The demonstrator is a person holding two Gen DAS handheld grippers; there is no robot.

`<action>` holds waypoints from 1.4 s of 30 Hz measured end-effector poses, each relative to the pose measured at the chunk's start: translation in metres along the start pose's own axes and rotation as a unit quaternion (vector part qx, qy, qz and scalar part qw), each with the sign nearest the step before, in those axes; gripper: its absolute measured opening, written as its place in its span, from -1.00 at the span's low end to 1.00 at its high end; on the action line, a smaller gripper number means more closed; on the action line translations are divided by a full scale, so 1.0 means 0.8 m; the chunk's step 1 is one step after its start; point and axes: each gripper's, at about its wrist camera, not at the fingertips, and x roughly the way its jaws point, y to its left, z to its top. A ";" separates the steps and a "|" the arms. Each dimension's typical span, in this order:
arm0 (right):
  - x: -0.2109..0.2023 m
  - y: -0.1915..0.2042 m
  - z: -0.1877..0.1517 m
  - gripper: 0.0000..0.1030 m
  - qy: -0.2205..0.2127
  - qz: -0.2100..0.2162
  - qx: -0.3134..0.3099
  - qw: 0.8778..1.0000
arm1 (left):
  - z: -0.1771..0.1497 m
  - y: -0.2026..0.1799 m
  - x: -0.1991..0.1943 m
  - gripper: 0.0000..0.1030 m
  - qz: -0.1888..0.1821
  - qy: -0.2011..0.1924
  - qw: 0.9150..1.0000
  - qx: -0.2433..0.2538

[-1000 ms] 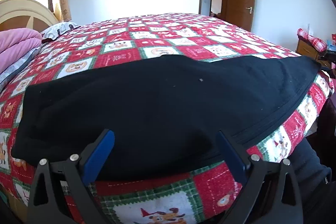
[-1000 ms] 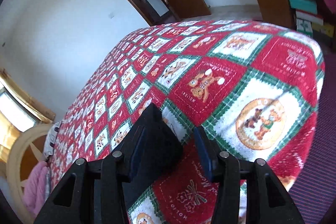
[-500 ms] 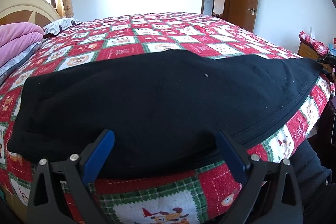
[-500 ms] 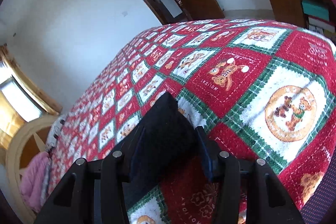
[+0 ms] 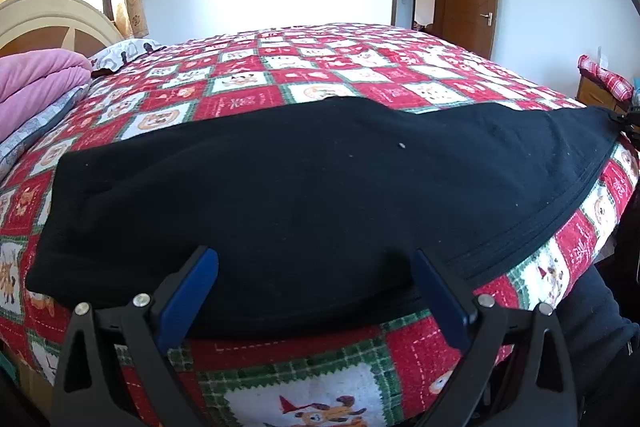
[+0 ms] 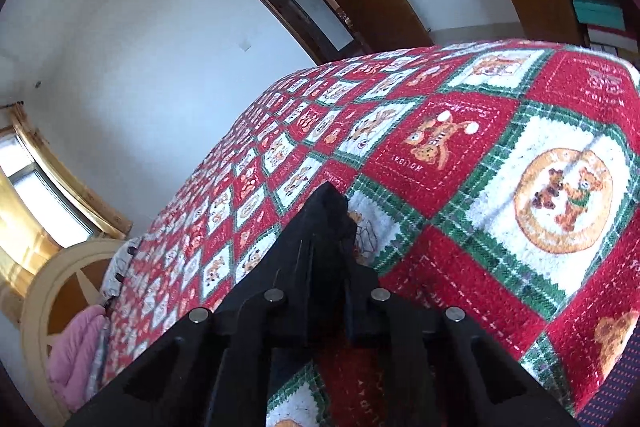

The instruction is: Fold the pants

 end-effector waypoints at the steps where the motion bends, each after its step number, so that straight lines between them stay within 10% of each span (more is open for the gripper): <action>1: 0.002 0.001 -0.002 -0.78 0.001 -0.008 -0.005 1.000 | 0.000 0.002 0.000 0.94 0.001 0.001 1.000 -0.003; 19: -0.012 0.146 -0.066 -0.80 -0.027 0.021 -0.213 0.976 | 0.010 0.013 -0.006 0.94 0.013 0.005 1.000 -0.017; 42: -0.006 0.227 -0.137 -0.80 0.006 0.076 -0.284 0.956 | 0.018 0.049 -0.020 0.94 0.033 0.001 0.997 -0.070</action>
